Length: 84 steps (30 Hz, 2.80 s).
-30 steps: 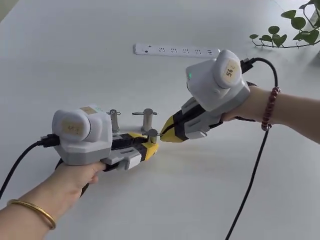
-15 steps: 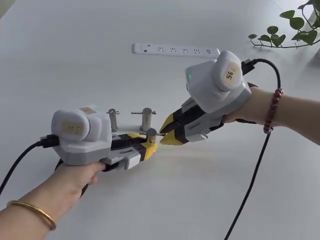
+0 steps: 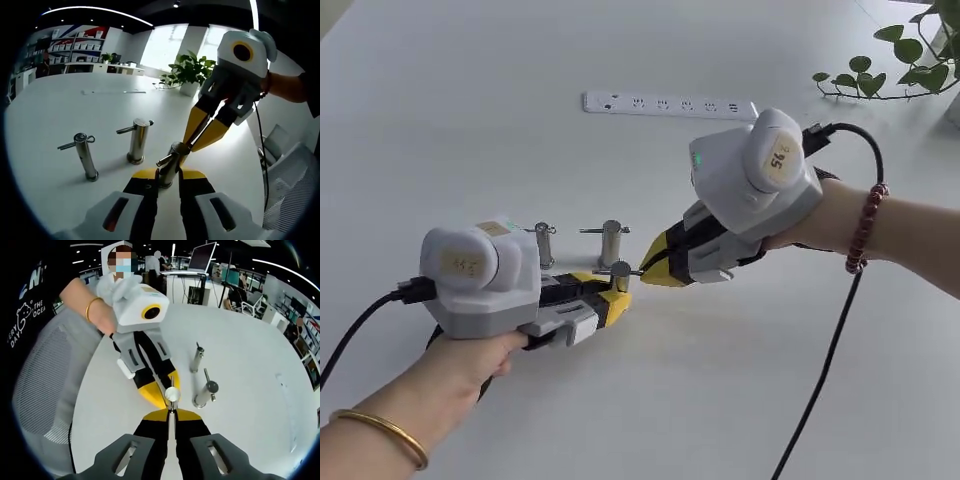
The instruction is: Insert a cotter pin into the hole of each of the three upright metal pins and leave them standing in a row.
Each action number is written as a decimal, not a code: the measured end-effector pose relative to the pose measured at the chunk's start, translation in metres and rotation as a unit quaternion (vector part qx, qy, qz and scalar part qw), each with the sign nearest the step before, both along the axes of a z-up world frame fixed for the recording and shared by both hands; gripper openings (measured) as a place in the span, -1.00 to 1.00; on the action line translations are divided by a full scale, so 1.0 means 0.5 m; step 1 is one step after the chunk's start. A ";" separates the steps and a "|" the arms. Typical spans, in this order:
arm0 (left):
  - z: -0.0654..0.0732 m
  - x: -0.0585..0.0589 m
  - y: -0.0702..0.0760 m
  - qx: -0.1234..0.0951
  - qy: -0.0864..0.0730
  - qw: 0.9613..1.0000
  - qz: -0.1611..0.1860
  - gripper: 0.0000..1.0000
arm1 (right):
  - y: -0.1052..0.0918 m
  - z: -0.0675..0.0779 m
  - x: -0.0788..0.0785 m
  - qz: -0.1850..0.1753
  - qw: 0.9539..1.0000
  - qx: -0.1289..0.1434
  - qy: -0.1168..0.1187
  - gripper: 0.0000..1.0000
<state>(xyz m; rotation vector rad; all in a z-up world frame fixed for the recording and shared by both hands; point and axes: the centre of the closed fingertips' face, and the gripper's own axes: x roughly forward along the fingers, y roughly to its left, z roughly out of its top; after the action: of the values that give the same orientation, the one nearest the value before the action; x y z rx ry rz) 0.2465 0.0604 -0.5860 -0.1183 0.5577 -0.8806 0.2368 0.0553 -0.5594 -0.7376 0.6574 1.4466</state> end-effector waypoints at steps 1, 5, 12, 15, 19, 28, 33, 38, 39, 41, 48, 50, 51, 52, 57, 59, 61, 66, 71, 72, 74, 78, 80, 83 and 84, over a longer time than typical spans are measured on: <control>-0.001 0.000 0.000 0.000 0.000 1.000 0.000 -0.73 | 0.000 -0.002 0.002 0.000 1.000 0.000 0.000 -1.00; -0.002 0.001 0.001 0.000 0.002 1.000 0.002 -0.73 | 0.003 -0.001 0.002 -0.001 1.000 0.002 0.001 -1.00; -0.005 0.000 0.000 0.006 0.004 1.000 0.007 -0.71 | 0.006 0.000 -0.003 -0.009 1.000 0.004 0.004 -1.00; -0.008 -0.001 0.004 0.016 0.001 1.000 0.010 -0.57 | 0.009 0.003 -0.005 -0.021 1.000 0.012 0.014 -0.90; -0.006 -0.006 0.013 0.029 -0.006 0.999 0.011 -0.47 | 0.013 0.008 -0.005 -0.034 0.999 0.021 0.020 -0.79; 0.010 -0.012 0.039 0.042 -0.019 0.999 0.021 -0.37 | 0.041 0.010 -0.006 -0.054 0.998 0.035 0.026 -0.65; 0.019 -0.016 0.047 0.044 -0.022 0.998 0.025 -0.34 | 0.050 0.004 -0.002 -0.068 0.997 0.035 0.032 -0.62; 0.021 -0.025 0.054 0.051 -0.022 0.998 0.021 -0.33 | 0.051 -0.005 -0.001 -0.073 0.996 0.035 0.035 -0.66; 0.022 -0.027 0.057 0.053 -0.023 0.998 0.021 -0.32 | 0.052 -0.006 0.001 -0.074 0.996 0.034 0.035 -0.67; 0.022 -0.027 0.062 0.056 -0.025 0.998 0.025 -0.32 | 0.051 -0.012 0.004 -0.076 0.996 0.031 0.034 -0.69; 0.023 -0.032 0.069 0.063 -0.026 0.997 0.026 -0.32 | 0.048 -0.021 0.008 -0.084 0.996 0.025 0.035 -0.78; 0.024 -0.031 0.071 0.062 -0.027 0.997 0.027 -0.32 | 0.048 -0.021 0.007 -0.084 0.996 0.025 0.034 -0.78; 0.025 -0.031 0.072 0.062 -0.026 0.997 0.027 -0.32 | 0.049 -0.020 0.006 -0.083 0.996 0.025 0.035 -0.79; 0.027 -0.032 0.072 0.061 -0.027 0.997 0.027 -0.32 | 0.049 -0.020 0.006 -0.083 0.996 0.025 0.034 -0.79; 0.032 -0.035 0.074 0.060 -0.029 0.997 0.030 -0.32 | 0.050 -0.020 0.006 -0.083 0.996 0.028 0.035 -0.81; 0.033 -0.037 0.075 0.061 -0.029 0.997 0.029 -0.32 | 0.049 -0.021 0.007 -0.083 0.996 0.029 0.035 -0.82; 0.034 -0.037 0.077 0.063 -0.031 0.997 0.028 -0.32 | 0.048 -0.021 0.008 -0.082 0.996 0.029 0.036 -0.82; 0.043 -0.039 0.085 0.064 -0.035 0.997 0.030 -0.32 | 0.048 -0.018 0.005 -0.078 0.996 0.035 0.037 -0.83; 0.049 -0.043 0.096 0.071 -0.042 0.996 0.029 -0.31 | 0.045 -0.016 0.000 -0.071 0.996 0.033 0.037 -0.83; 0.050 -0.043 0.098 0.072 -0.043 0.996 0.030 -0.30 | 0.044 -0.016 -0.002 -0.068 0.996 0.033 0.037 -0.83; 0.056 -0.044 0.104 0.071 -0.044 0.996 0.033 -0.30 | 0.039 -0.016 -0.004 -0.063 0.997 0.030 0.038 -0.83; 0.068 -0.047 0.110 0.073 -0.055 0.995 0.033 -0.28 | 0.027 -0.015 0.001 -0.062 0.997 0.026 0.036 -0.83; 0.075 -0.048 0.114 0.077 -0.063 0.995 0.032 -0.28 | 0.015 -0.014 0.012 -0.066 0.997 0.027 0.033 -0.83; 0.083 -0.050 0.118 0.081 -0.070 0.994 0.032 -0.27 | 0.002 -0.009 0.022 -0.062 0.997 0.021 0.026 -0.83; 0.085 -0.050 0.119 0.081 -0.071 0.994 0.032 -0.27 | 0.000 -0.009 0.023 -0.061 0.998 0.019 0.025 -0.83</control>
<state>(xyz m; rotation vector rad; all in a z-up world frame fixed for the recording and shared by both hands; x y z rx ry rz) 0.2213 0.1201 -0.5437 0.0728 0.4876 -0.7710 0.2482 0.0553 -0.5637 -0.6222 0.6996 1.3650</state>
